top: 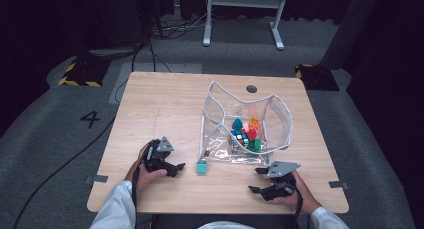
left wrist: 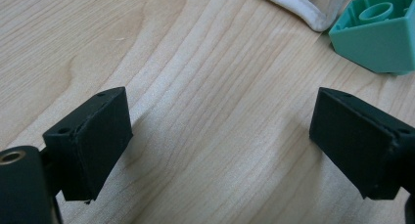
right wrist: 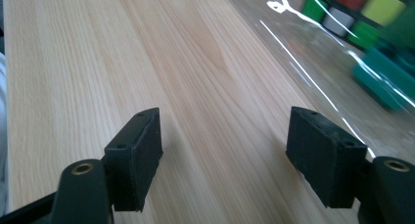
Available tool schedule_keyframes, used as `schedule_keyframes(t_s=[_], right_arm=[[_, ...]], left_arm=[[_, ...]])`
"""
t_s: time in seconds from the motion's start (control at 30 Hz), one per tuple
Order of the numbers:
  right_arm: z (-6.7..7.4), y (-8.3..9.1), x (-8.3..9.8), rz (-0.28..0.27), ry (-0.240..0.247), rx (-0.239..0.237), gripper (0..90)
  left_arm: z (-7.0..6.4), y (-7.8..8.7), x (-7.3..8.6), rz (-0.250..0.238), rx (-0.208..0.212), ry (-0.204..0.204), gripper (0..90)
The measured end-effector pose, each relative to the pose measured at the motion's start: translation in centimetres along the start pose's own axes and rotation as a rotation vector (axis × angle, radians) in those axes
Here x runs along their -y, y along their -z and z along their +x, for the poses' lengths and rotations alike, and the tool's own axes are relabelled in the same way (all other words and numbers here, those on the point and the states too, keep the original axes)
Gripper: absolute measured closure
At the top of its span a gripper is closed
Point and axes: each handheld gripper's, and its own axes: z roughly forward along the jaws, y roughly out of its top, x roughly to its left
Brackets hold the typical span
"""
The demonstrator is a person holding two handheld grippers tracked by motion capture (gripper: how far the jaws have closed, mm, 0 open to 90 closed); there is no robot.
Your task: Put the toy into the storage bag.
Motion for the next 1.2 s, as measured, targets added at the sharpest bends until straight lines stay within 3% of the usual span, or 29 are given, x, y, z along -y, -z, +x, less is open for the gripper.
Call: schedule_keyframes(t_s=[0.17,0.27,0.4,0.47,0.5,0.63,0.67,0.87,0.9,0.97,1.0,1.07,1.13,1.17,1.2], right_arm=[[0.9,-1.6,-1.4,0.008,0.016,-0.009,28.2],[2.0,-3.3,-3.0,0.013,0.019,-0.044,26.9],[2.8,-5.7,-5.1,0.006,0.031,-0.045,24.6],[3.2,-6.4,-5.6,0.006,0.012,-0.052,24.0],[3.6,-7.8,-6.9,0.001,0.053,-0.063,22.5],[4.1,-9.6,-8.4,0.006,0.046,-0.073,21.6],[4.1,-9.9,-8.7,0.017,0.063,-0.073,21.4],[4.4,-11.2,-9.9,0.020,0.058,-0.068,21.0],[4.5,-11.6,-10.1,0.000,0.060,-0.072,20.9],[4.4,-12.0,-10.6,0.010,0.089,-0.067,20.6],[4.7,-12.1,-10.7,0.011,0.055,-0.073,20.5],[4.6,-12.4,-10.9,0.007,0.076,-0.066,20.4],[4.9,-12.6,-11.1,0.011,0.026,-0.068,20.4],[4.6,-12.7,-11.2,0.017,0.071,-0.063,20.4],[4.9,-12.8,-11.3,0.010,0.041,-0.065,20.4]], left_arm=[[0.0,0.0,0.0,0.000,0.001,0.000,8.7],[0.0,0.0,0.0,0.000,0.001,0.000,8.7],[0.0,0.0,0.0,0.001,0.000,0.000,8.7],[0.0,0.0,0.0,0.000,-0.003,0.006,8.7],[0.0,0.0,0.0,0.001,0.000,0.001,8.7],[0.0,0.0,0.0,-0.001,-0.001,0.004,8.7],[0.0,0.0,0.0,0.000,-0.001,0.004,8.7],[0.0,0.0,0.0,0.000,0.000,-0.001,8.7],[0.0,0.0,0.0,-0.001,0.000,0.003,8.7],[0.0,0.0,0.0,0.000,0.001,-0.001,8.7],[0.0,0.0,0.0,0.000,0.000,0.001,8.7],[0.0,0.0,0.0,0.000,0.000,0.001,8.7],[0.0,0.0,0.0,0.000,0.001,-0.001,8.7],[0.0,0.0,0.0,-0.001,0.000,0.004,8.7],[0.0,0.0,0.0,0.000,-0.002,0.005,8.7]])
